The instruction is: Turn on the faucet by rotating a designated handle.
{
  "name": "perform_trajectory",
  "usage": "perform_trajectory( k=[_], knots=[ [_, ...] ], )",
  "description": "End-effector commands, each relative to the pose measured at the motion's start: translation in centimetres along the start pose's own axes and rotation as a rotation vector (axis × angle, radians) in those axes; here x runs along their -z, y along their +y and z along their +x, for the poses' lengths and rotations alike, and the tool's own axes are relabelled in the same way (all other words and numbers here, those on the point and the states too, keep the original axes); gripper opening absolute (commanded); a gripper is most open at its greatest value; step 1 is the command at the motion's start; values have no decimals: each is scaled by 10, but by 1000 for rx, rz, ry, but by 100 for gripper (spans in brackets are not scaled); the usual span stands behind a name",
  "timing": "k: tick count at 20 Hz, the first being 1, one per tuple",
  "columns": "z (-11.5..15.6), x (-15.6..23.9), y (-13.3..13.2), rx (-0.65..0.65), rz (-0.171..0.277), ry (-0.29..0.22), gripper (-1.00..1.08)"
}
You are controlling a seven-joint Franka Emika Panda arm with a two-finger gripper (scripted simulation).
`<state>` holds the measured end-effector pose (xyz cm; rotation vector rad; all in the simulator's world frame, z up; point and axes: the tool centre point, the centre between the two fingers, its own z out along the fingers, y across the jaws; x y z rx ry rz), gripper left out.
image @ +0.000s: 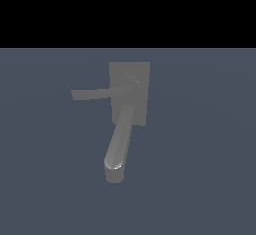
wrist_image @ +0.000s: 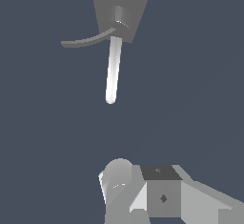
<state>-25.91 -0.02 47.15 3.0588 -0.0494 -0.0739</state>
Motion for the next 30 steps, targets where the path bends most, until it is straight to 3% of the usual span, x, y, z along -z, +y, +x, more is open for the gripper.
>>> perform_trajectory(
  k=[1,5,9,20,30],
  knots=[
    [2,3,3,-7,-43,17,-100],
    [5,10,8,-22,-145,58,-100],
    [11,21,15,-38,-281,111,-100],
    [29,70,17,-59,-744,279,-100],
    [51,112,-11,-8,-1165,406,-100]
  ],
)
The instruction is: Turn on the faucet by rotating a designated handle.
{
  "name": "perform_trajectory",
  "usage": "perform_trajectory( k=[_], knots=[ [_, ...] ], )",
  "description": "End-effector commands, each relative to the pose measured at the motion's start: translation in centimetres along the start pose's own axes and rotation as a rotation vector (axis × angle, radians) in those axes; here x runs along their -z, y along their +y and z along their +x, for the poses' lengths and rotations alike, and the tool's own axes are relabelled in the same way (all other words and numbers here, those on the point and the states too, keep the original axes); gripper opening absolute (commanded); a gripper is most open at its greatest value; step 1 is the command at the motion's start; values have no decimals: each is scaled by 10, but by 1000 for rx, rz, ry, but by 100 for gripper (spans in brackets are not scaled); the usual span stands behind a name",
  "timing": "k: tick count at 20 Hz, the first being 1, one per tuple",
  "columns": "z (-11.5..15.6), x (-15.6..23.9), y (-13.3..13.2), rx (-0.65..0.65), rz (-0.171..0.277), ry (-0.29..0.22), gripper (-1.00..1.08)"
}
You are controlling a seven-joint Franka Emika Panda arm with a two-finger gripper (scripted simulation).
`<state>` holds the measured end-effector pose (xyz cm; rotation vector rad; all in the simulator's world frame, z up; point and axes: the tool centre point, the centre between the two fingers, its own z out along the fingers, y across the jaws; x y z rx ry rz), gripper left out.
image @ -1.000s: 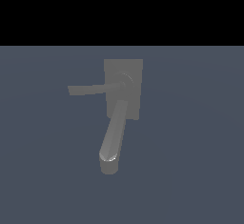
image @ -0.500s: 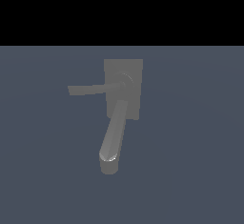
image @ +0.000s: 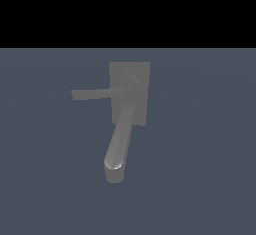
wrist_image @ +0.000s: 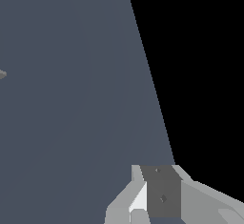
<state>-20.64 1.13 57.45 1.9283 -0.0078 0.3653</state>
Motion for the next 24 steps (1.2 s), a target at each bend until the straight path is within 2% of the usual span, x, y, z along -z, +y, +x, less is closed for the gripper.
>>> perform_trajectory(
  k=[1,7,13,19,24],
  knots=[
    [11,11,2,21,-101,43,-100],
    [38,39,-5,93,-330,142,-100],
    [67,65,-28,197,-542,243,-100],
    [95,86,-67,334,-733,344,-100],
    [116,95,-112,472,-871,427,-100]
  ],
)
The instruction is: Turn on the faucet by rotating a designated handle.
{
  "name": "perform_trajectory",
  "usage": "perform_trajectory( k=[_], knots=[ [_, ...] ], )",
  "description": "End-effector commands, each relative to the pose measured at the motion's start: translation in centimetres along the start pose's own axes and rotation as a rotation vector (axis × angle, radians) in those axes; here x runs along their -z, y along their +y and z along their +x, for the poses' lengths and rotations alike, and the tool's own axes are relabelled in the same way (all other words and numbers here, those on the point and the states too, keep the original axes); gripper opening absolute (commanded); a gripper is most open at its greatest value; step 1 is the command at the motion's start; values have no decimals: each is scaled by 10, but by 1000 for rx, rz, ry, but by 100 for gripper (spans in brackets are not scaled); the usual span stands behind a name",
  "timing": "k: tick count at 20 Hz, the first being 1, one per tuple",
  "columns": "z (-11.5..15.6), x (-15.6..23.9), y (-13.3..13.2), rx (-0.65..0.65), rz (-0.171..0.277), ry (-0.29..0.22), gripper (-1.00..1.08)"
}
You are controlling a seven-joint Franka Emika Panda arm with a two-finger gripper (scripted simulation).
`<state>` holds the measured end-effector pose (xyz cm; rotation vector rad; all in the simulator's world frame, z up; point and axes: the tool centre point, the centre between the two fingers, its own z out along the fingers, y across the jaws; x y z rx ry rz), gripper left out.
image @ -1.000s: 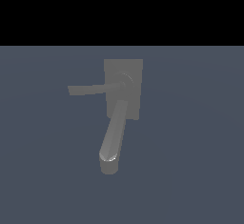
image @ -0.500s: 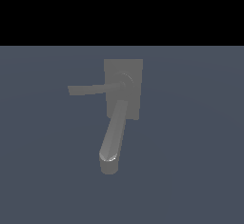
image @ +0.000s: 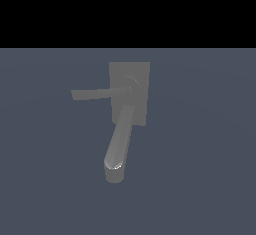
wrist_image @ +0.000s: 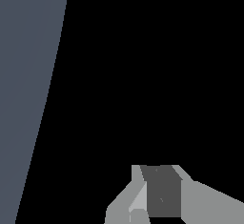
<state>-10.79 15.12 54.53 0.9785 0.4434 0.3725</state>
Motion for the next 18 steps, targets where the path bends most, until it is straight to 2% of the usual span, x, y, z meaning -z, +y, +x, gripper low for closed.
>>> perform_trajectory(
  k=[1,6,10,18],
  knots=[
    [21,12,-10,64,-64,58,-100],
    [62,38,-41,202,-171,177,-100],
    [92,59,-76,320,-241,279,-100],
    [135,102,-168,569,-333,495,-100]
  ],
)
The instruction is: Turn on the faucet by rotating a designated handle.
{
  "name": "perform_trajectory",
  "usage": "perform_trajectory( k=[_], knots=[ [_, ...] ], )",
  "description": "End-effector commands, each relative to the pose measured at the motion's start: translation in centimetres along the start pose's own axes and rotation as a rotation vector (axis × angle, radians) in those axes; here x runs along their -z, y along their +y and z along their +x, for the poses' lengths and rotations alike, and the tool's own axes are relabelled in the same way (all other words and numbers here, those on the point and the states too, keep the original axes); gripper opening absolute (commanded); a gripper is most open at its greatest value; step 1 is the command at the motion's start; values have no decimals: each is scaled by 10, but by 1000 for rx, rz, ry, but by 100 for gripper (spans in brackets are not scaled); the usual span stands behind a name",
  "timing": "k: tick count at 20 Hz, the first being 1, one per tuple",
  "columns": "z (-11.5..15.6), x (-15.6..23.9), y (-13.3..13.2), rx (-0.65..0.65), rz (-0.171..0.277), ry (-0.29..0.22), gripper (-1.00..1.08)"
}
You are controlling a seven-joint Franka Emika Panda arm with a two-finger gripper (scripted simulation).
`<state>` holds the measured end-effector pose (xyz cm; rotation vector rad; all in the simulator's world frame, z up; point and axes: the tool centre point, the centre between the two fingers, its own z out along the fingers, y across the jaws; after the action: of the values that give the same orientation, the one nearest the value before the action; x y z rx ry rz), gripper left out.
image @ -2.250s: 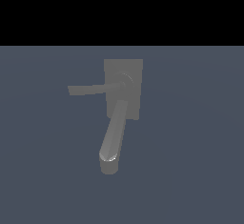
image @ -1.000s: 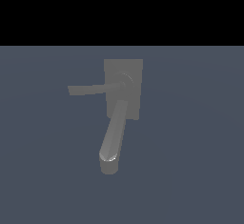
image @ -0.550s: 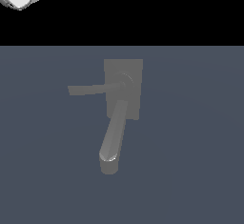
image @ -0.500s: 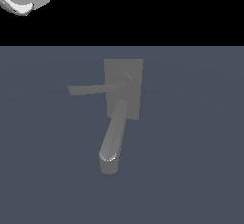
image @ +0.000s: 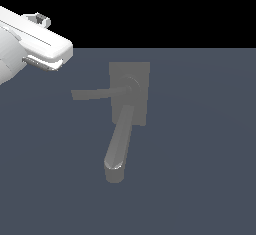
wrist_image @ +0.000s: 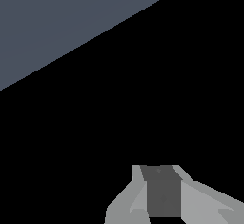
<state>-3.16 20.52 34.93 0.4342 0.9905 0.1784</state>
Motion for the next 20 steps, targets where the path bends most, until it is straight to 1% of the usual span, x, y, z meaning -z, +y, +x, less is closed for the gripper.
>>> perform_trajectory(
  k=[1,5,8,14,20],
  knots=[
    [29,12,-17,70,-22,74,-100],
    [64,29,-41,158,-43,171,-100],
    [83,40,-58,208,-52,229,-100],
    [110,59,-82,274,-57,315,-100],
    [138,85,-103,308,-38,409,-100]
  ],
)
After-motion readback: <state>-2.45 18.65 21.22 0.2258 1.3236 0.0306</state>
